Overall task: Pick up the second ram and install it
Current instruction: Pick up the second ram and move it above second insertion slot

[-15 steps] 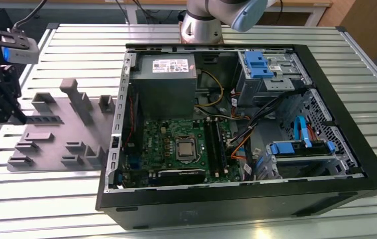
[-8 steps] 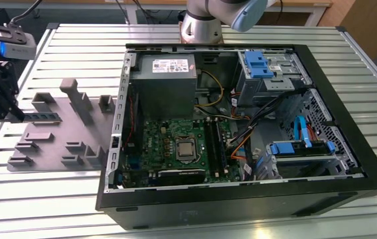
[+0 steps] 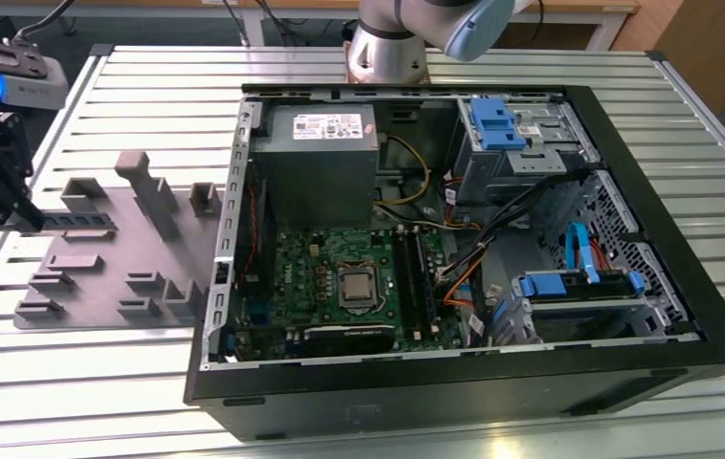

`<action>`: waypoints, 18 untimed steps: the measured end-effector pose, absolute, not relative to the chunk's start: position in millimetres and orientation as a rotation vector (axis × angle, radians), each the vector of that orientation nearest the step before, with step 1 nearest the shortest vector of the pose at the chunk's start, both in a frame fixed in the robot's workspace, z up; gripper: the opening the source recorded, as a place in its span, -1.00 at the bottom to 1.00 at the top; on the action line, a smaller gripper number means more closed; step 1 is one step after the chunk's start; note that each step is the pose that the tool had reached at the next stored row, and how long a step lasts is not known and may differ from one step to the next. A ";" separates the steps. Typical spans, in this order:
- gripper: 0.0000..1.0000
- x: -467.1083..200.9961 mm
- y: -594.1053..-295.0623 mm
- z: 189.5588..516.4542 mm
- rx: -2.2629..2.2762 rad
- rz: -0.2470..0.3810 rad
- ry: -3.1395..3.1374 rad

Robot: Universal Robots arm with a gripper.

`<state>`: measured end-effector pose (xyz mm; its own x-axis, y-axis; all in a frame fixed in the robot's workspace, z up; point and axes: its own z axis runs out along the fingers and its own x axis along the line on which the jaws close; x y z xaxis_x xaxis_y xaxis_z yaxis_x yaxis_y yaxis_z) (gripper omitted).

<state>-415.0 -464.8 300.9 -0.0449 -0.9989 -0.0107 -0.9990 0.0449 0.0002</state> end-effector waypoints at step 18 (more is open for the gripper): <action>-0.72 -415.0 -463.9 326.0 -2.165 0.011 2.265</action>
<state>-415.0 -463.9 326.0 -0.0449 -0.9989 -0.0107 -0.9990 0.0449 -0.0006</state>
